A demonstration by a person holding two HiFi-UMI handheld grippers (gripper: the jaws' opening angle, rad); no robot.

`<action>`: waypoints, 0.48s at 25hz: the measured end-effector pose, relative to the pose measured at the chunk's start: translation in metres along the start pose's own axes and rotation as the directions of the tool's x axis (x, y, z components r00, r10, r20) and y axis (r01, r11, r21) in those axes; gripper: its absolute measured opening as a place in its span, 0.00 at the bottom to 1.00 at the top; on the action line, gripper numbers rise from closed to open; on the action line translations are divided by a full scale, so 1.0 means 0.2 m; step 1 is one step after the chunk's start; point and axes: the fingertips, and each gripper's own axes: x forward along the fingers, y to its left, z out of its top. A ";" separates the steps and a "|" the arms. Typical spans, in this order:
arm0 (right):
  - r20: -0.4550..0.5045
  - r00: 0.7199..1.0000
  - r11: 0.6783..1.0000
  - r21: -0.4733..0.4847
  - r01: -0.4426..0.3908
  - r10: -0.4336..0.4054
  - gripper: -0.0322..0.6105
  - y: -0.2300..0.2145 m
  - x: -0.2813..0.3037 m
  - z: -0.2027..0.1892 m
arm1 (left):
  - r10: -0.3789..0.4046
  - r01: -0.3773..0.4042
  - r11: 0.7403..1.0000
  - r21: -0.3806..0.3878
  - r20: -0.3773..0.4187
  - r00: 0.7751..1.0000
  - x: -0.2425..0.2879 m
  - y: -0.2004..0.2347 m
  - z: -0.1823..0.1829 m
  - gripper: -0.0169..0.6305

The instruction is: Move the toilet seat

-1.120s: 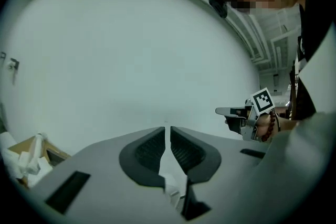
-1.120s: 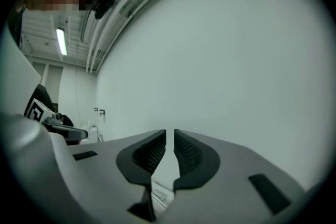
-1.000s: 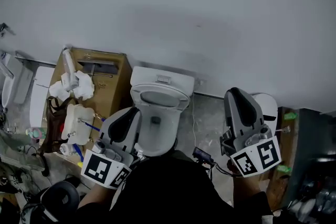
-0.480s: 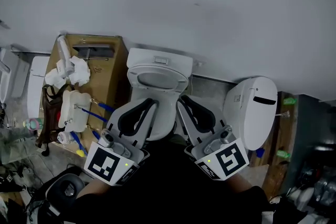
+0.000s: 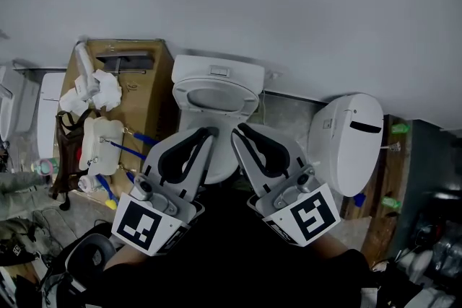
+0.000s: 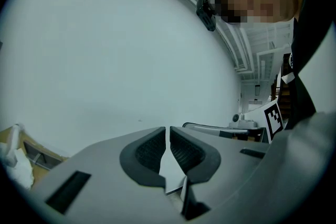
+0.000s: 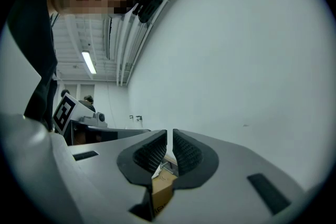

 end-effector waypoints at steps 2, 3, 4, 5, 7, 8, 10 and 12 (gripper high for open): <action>-0.004 1.000 1.000 0.005 -0.002 0.002 0.14 0.00 0.00 -0.01 | 0.006 -0.006 1.000 0.002 0.000 1.000 0.00 0.00 0.00 0.09; -0.006 1.000 1.000 0.009 -0.003 0.003 0.14 0.00 0.00 -0.01 | 0.007 -0.007 1.000 0.002 -0.001 1.000 0.00 0.00 0.00 0.09; -0.006 1.000 1.000 0.013 -0.003 0.003 0.14 0.00 -0.01 -0.02 | 0.007 -0.007 1.000 0.002 0.001 1.000 0.00 -0.01 0.00 0.09; -0.006 1.000 1.000 0.015 -0.004 0.004 0.14 0.00 -0.01 -0.02 | 0.006 -0.006 1.000 0.003 0.004 1.000 0.00 -0.01 0.00 0.09; -0.007 1.000 1.000 0.014 -0.006 0.006 0.14 0.00 -0.01 -0.02 | 0.004 -0.004 1.000 0.003 0.007 1.000 0.01 -0.01 0.00 0.09; -0.008 1.000 1.000 0.012 -0.009 0.009 0.14 0.00 0.00 -0.02 | 0.004 -0.004 1.000 0.001 0.005 1.000 0.01 -0.01 0.00 0.09; -0.010 1.000 1.000 0.007 -0.015 0.015 0.14 0.01 0.00 -0.02 | 0.004 -0.004 1.000 -0.004 -0.003 1.000 0.01 -0.01 -0.01 0.09; -0.011 1.000 1.000 0.004 -0.019 0.019 0.14 0.02 0.00 -0.02 | 0.004 -0.004 1.000 -0.007 -0.006 1.000 0.01 -0.01 -0.01 0.09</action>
